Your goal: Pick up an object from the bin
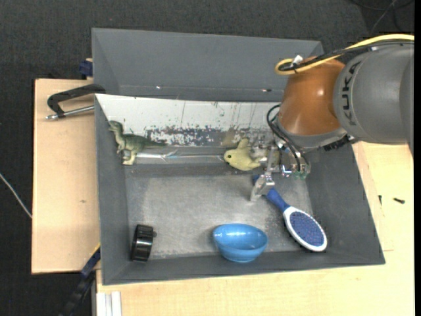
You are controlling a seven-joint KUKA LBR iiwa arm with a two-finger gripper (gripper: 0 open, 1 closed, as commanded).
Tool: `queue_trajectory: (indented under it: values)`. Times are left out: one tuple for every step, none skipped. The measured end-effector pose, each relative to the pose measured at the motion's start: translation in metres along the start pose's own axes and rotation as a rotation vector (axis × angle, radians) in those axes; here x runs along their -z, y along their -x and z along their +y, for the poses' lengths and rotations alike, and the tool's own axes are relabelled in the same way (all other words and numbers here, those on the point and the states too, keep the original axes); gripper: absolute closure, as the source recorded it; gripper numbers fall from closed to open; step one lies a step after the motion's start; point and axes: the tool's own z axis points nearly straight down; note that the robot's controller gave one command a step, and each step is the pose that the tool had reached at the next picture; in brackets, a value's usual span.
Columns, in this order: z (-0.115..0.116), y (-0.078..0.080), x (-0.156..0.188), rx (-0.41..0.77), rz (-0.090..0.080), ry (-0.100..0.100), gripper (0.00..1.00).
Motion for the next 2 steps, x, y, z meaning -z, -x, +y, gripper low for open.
queue_trajectory:
  values:
    - [0.001, 0.004, 0.002, 0.001, -0.018, 0.002, 1.00]
    - [0.002, 0.006, 0.025, 0.000, -0.015, 0.007, 1.00]
